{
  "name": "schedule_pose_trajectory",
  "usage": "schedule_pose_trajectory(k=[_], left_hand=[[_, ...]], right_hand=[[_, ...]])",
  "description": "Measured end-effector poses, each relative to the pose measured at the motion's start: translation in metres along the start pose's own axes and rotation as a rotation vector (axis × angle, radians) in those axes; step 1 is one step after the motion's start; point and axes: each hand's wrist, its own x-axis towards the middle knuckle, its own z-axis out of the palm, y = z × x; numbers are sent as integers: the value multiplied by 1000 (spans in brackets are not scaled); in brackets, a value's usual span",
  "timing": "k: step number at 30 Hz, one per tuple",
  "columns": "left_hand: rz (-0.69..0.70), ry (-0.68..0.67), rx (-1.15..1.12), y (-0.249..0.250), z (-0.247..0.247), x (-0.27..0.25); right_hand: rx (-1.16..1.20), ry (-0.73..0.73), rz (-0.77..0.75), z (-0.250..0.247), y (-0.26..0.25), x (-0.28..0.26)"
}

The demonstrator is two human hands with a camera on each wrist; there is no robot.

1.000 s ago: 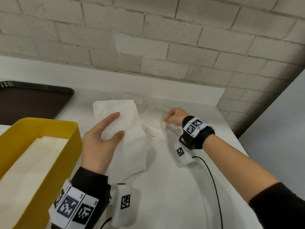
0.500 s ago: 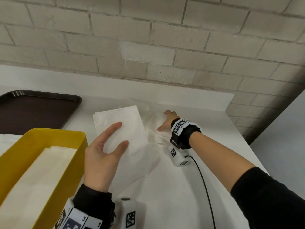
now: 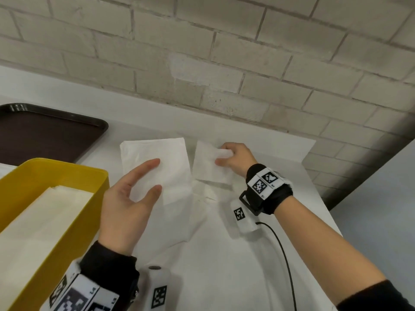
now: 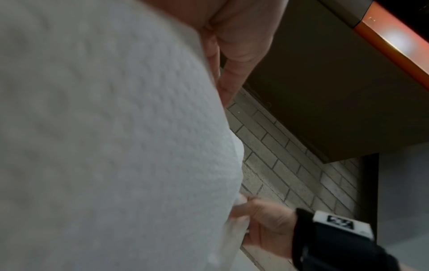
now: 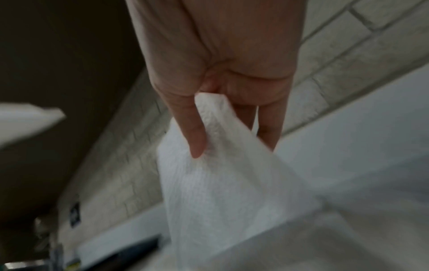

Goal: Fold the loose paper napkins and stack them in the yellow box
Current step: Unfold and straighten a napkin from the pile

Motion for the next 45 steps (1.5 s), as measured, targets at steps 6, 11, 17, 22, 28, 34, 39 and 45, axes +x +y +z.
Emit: schedule_pose_trajectory(k=[6, 11, 17, 22, 28, 34, 39, 45], left_hand=[[0, -7, -1, 2, 2, 1], [-30, -20, -70, 5, 5, -2], [-43, -38, -227, 13, 10, -5], [-34, -97, -357, 24, 11, -8], [-46, -91, -304, 21, 14, -9], [-57, -96, -305, 18, 13, -9], [8, -179, -246, 17, 12, -10], [23, -246, -255, 15, 15, -11]], right_hand=[[262, 56, -218, -39, -47, -34], [573, -55, -329, -65, -78, -71], [551, -238, -482, -74, -91, -98], [220, -255, -526, -76, -98, -105], [383, -105, -447, -67, -93, -106], [277, -125, -474, -67, -96, -114], [-69, -322, -547, -73, -107, -114], [-151, -582, -425, -84, -120, -121]])
